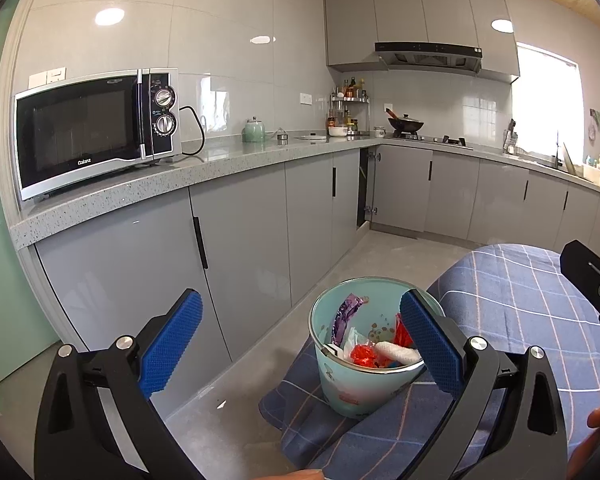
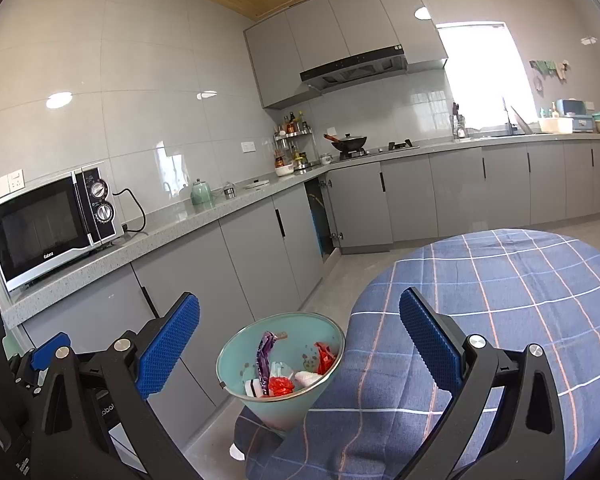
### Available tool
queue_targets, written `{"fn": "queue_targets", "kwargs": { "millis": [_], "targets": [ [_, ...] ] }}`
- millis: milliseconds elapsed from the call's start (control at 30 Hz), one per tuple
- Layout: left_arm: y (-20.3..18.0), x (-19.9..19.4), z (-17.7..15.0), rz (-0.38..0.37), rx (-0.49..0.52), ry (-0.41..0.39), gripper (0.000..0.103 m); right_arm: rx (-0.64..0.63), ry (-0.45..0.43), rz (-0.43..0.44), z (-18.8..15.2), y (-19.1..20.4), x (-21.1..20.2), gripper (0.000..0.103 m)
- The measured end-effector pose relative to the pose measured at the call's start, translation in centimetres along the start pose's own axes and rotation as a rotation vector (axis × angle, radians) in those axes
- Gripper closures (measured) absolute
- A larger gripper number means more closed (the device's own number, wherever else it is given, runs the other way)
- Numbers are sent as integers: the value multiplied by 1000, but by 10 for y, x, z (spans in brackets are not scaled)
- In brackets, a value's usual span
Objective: Collect trash
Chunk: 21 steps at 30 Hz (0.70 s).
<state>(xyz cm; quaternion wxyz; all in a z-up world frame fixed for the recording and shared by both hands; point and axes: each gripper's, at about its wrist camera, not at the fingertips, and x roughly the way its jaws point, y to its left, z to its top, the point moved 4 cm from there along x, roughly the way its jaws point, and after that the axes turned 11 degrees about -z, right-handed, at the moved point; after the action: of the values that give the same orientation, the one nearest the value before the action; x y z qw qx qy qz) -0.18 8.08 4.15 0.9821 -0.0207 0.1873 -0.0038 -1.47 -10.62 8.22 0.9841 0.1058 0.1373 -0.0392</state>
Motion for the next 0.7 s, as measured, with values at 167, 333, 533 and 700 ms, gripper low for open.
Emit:
{"fn": "queue_targets", "kwargs": {
  "millis": [167,333,533,700],
  "targets": [
    [1,2,-1,4,0,10,6,-3,2,1,-1,1,0,5],
    [1,3,-2,6,-2,15,6,-1,2,0,-1,1,1,5],
    [0,6,-3,9,-3,23,6,1,9,-2,-4,1,1,5],
    [-3,12,-5,39,29,43,6,4,12,-5,-6,0,2,5]
  ]
}}
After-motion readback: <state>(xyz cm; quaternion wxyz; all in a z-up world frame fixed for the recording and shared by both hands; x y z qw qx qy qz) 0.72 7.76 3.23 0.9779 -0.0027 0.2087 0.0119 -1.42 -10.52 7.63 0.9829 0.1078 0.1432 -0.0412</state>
